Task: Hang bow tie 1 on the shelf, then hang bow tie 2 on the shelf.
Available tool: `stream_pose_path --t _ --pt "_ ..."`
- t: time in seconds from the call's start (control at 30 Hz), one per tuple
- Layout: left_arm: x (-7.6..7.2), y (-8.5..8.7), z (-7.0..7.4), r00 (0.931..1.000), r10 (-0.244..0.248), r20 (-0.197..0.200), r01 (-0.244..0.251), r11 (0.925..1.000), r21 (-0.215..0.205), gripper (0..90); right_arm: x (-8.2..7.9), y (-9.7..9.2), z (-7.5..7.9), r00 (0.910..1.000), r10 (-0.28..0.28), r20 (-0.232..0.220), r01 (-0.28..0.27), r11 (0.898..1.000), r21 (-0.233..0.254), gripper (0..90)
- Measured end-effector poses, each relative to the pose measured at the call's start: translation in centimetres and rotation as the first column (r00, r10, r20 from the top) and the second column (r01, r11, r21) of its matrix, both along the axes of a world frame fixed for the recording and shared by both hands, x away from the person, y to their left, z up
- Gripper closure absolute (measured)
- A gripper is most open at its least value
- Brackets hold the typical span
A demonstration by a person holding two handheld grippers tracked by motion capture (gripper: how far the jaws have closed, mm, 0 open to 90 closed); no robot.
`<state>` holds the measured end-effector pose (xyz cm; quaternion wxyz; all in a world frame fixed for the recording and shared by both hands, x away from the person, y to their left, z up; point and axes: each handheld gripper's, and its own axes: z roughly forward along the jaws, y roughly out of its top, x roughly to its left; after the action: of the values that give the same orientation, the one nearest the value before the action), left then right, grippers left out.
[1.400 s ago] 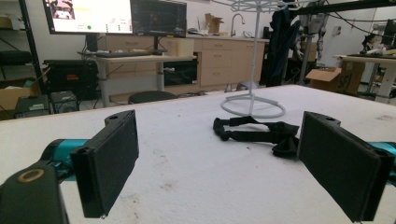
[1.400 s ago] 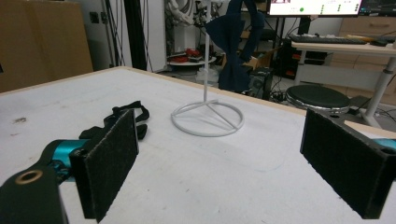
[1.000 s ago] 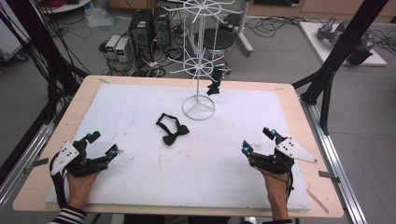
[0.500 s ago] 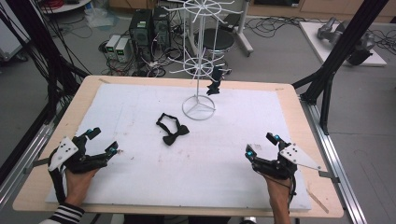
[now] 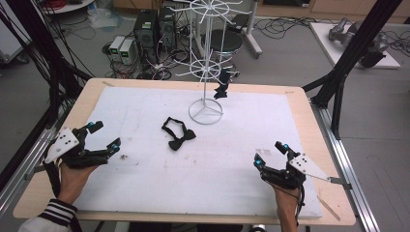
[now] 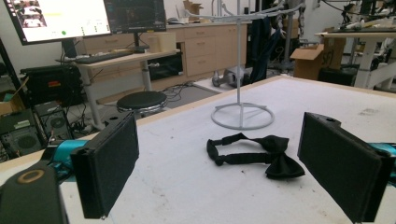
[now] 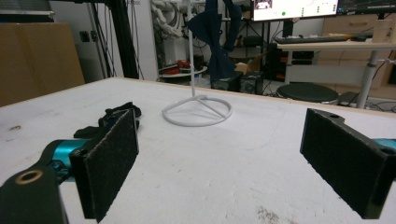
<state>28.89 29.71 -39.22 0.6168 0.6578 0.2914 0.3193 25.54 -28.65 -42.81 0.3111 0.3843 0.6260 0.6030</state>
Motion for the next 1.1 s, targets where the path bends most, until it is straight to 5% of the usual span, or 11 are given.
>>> stream_pose_path --t 0.37,0.77,1.1 --pt "0.2 -1.0 0.7 0.9998 -0.012 -0.013 0.012 0.9999 0.007 12.9 0.3 -0.5 -0.7 1.0000 -0.004 0.006 0.004 0.999 0.032 10.7" --pt "0.6 -0.9 1.5 0.9994 -0.032 -0.015 0.033 0.9975 0.063 12.9 0.3 -0.2 -0.5 0.9999 -0.004 0.015 0.004 1.000 0.028 10.7" --pt "2.1 -2.5 2.8 0.9928 -0.102 -0.063 0.109 0.9877 0.112 12.9 0.2 -0.2 -0.6 0.9999 0.000 0.015 0.000 1.000 0.018 10.7"
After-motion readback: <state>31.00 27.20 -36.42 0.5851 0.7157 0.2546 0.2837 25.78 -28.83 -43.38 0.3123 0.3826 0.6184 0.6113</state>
